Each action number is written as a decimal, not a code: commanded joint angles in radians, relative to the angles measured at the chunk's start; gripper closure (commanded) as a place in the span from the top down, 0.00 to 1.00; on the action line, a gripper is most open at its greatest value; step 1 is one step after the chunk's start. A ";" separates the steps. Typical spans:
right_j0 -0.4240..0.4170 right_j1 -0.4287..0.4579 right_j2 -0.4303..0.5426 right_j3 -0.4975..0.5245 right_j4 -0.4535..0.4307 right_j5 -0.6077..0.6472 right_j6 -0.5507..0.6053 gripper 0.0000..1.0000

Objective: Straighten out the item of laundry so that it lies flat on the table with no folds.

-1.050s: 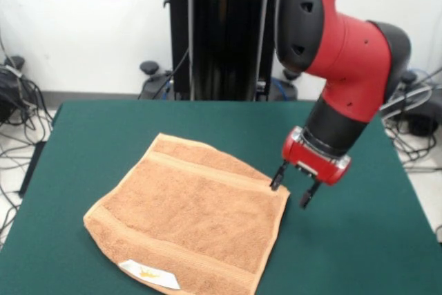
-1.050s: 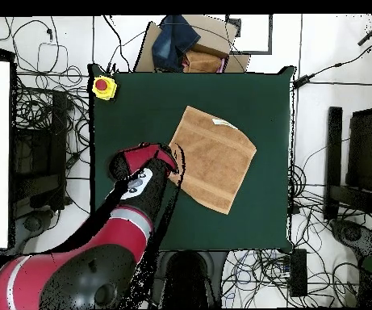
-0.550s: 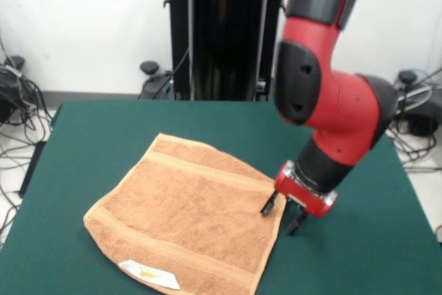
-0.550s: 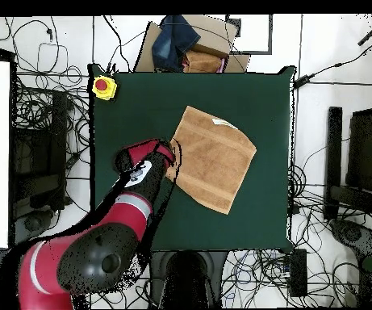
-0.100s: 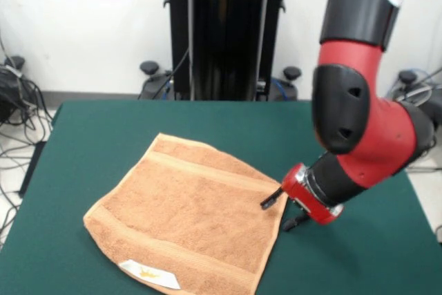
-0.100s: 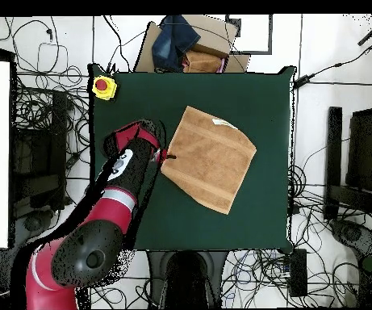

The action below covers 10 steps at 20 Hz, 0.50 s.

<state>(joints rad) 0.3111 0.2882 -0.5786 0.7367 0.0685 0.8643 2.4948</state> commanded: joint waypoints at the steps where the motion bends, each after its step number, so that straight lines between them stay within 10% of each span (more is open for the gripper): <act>1: 0.008 0.156 0.026 0.005 0.009 0.050 0.247 1.00; 10: 0.015 0.151 0.024 0.036 0.000 0.047 0.214 1.00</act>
<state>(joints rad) 0.3240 0.3080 -0.6075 0.7138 0.0691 0.8855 2.4948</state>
